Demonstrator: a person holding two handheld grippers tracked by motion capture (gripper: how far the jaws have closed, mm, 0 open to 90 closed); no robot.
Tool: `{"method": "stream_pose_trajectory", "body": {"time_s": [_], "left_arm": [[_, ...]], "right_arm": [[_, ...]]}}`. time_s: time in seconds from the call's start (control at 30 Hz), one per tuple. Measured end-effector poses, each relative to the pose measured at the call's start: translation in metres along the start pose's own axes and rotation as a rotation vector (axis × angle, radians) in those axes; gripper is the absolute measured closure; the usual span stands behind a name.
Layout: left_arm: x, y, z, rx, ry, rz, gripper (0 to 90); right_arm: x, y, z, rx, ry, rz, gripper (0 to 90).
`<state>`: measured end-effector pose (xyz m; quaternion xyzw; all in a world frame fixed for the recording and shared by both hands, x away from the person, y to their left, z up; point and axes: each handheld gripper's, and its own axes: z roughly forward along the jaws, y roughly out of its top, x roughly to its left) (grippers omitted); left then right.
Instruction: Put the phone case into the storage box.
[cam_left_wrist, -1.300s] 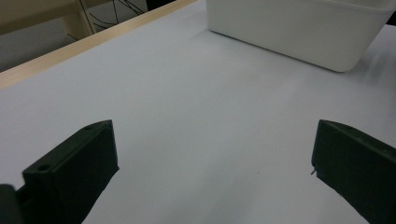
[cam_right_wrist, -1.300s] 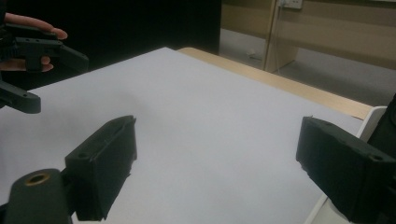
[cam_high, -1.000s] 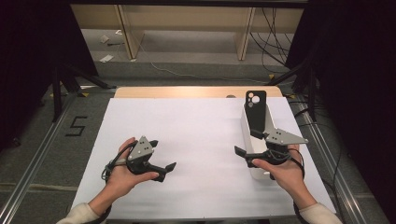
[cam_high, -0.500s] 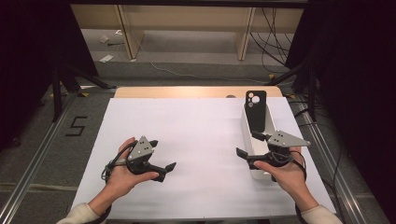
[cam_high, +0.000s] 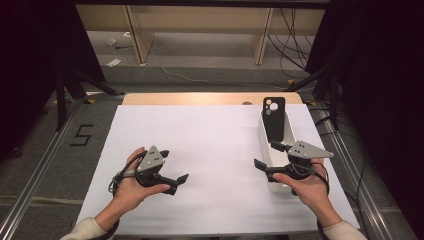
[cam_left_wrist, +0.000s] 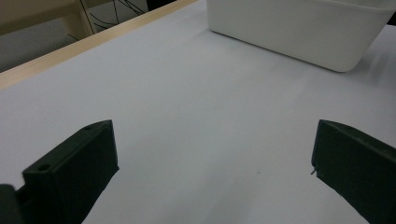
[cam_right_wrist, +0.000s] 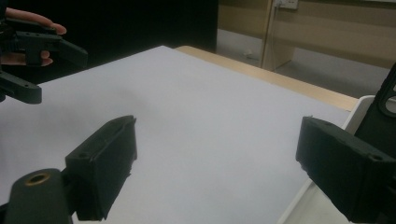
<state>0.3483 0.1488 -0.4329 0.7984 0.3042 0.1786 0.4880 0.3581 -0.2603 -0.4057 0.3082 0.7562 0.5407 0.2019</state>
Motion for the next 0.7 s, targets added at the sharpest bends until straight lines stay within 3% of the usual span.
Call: {"method": "stream_pose_trajectory", "body": {"time_s": [0.7], "left_arm": [[0.0005, 0.0, 0.001, 0.0, -0.008, -0.008, 0.4]], "right_arm": [[-0.0008, -0.0004, 0.0005, -0.01, -0.006, 0.002, 13.0]]}}
